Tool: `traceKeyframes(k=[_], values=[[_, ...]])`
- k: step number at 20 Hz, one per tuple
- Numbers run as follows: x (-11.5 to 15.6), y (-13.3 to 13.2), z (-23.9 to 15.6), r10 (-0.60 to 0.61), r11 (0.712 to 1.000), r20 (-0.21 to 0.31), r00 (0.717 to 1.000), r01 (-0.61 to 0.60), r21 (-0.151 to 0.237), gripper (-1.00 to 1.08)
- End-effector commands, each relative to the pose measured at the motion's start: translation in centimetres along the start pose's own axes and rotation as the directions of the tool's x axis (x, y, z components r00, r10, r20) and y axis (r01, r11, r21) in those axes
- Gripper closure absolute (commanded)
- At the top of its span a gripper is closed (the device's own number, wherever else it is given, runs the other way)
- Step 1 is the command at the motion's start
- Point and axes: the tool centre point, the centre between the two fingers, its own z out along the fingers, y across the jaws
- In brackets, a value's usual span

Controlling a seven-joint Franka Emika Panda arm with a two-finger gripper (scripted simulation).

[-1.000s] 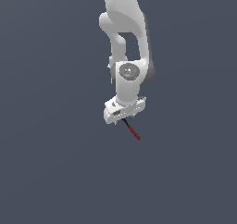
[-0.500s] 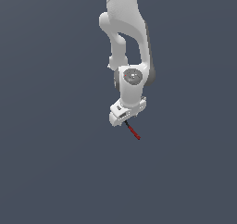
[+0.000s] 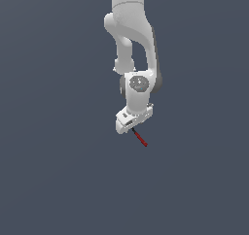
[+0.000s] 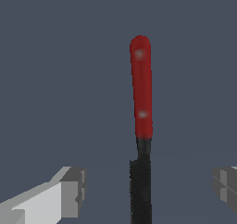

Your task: Pick up the object and move it to a goal position.

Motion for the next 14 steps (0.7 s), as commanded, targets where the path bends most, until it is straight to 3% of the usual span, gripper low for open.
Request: traceKeyframes(k=[1, 10, 11, 14], values=[[-0.1, -0.1, 1.2, -0.002, 1.0, 0.001, 1.0, 0.002, 0.001, -0.92], [0.0, 0.0, 3.7, -0.004, 1.0, 0.0, 1.0, 0.004, 0.001, -0.92], [0.0, 0.0, 3.7, -0.004, 1.0, 0.0, 1.0, 0.004, 0.001, 1.08], [0.0, 0.0, 3.7, -0.004, 1.0, 0.0, 1.0, 0.004, 0.001, 1.08]])
